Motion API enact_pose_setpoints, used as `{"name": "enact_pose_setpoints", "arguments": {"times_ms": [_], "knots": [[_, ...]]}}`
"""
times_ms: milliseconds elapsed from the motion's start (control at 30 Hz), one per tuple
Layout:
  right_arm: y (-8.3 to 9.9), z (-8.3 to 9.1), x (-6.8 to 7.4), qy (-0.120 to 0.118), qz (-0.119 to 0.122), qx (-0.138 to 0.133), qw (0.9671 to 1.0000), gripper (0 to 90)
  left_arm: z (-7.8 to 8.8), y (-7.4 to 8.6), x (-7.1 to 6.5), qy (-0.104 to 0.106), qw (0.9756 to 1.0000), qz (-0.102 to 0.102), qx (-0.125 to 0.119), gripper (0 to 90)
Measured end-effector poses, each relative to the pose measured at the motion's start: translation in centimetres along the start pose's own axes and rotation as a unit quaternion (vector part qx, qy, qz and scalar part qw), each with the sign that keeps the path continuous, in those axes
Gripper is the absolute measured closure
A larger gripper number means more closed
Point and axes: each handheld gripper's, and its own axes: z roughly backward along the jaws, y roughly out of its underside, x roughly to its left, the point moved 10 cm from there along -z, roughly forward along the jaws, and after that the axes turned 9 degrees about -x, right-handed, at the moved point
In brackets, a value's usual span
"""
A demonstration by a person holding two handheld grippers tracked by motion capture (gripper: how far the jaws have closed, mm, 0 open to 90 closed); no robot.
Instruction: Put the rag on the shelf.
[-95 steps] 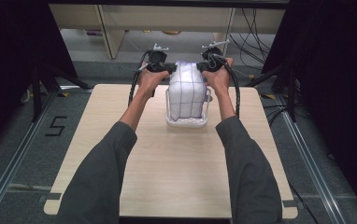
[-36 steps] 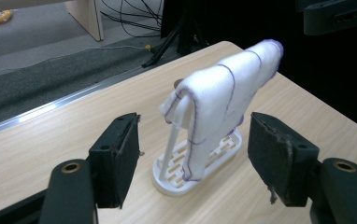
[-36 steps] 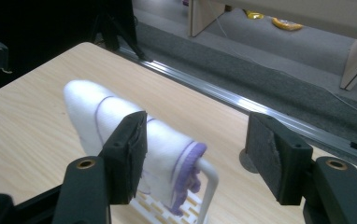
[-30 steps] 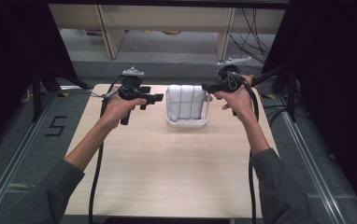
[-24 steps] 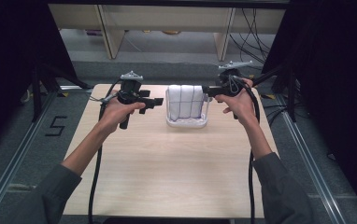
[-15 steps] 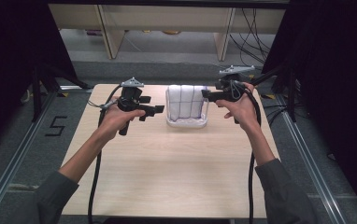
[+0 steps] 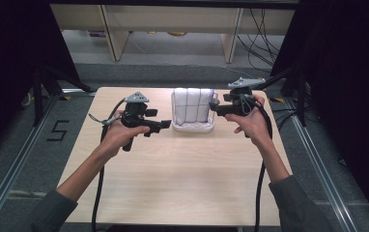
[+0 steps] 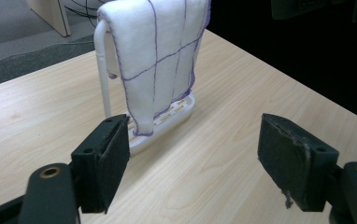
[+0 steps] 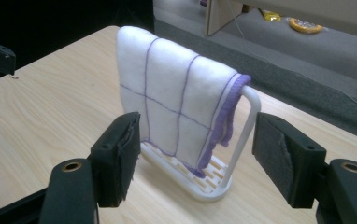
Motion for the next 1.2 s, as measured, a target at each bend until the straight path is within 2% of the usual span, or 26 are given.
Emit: {"name": "enact_pose_setpoints", "arguments": {"times_ms": [33,67,100,167,267,433,533,600,733,833,867,900,1000,1067,1100,1200], "knots": [[0.0,0.0,0.2,-0.003,-0.002,-0.005,1.0,33.2,0.1,0.2,-0.1,-0.005,1.0,-0.001,-0.001,25.0],[0.1,0.1,0.1,0.0,0.008,-0.008,0.9999,33.2,0.2,0.3,-0.3,0.002,1.0,0.002,-0.003,25.1],[0.4,0.3,0.5,-0.004,-0.001,-0.004,1.0,33.2,0.4,0.5,-0.4,-0.001,1.0,0.003,-0.006,25.2],[0.7,0.5,0.6,-0.005,0.009,-0.002,0.9999,33.1,0.6,0.8,-0.7,0.004,0.9999,-0.004,-0.011,25.5],[1.4,0.8,0.9,-0.002,0.011,0.004,0.9999,33.0,1.0,1.5,-1.0,0.004,0.9999,-0.007,-0.007,25.5],[2.5,1.1,1.3,-0.011,0.011,0.002,0.9999,32.9,1.5,2.6,-1.5,0.012,0.9999,-0.005,-0.009,25.4],[2.8,1.3,1.4,-0.015,0.011,0.0,0.9998,32.7,1.5,3.3,-1.8,0.024,0.9997,0.002,-0.01,23.4],[3.3,1.6,1.9,-0.017,-0.001,-0.001,0.9998,32.5,1.5,3.9,-1.9,0.025,0.9997,0.001,-0.007,23.1],[4.2,1.9,2.4,-0.028,0.0,-0.009,0.9996,32.1,1.5,5.0,-2.0,0.027,0.9996,0.001,-0.002,22.4],[5.1,2.0,3.0,-0.036,-0.014,-0.011,0.9992,31.9,1.7,5.7,-2.1,0.024,0.9997,0.0,0.003,22.0],[5.3,1.9,3.0,-0.037,-0.008,-0.015,0.9992,31.8,1.7,5.9,-2.2,0.028,0.9996,0.001,0.0,22.0],[5.7,1.9,3.4,-0.04,-0.016,-0.013,0.999,31.7,1.7,6.2,-2.2,0.026,0.9996,0.003,-0.001,21.9],[6.7,1.8,3.6,-0.043,-0.01,-0.013,0.9989,31.7,2.0,6.9,-2.2,0.018,0.9998,0.006,-0.005,22.0],[7.7,1.7,4.3,-0.052,-0.013,0.003,0.9985,31.7,2.1,7.3,-2.3,0.017,0.9998,0.007,-0.006,21.9],[7.8,1.7,4.4,-0.051,-0.017,0.002,0.9986,31.7,2.1,7.5,-2.5,0.021,0.9997,0.009,-0.011,21.9],[8.5,1.6,4.7,-0.055,-0.016,0.002,0.9983,31.7,2.1,8.2,-2.7,0.023,0.9997,0.006,-0.005,21.8]]}}
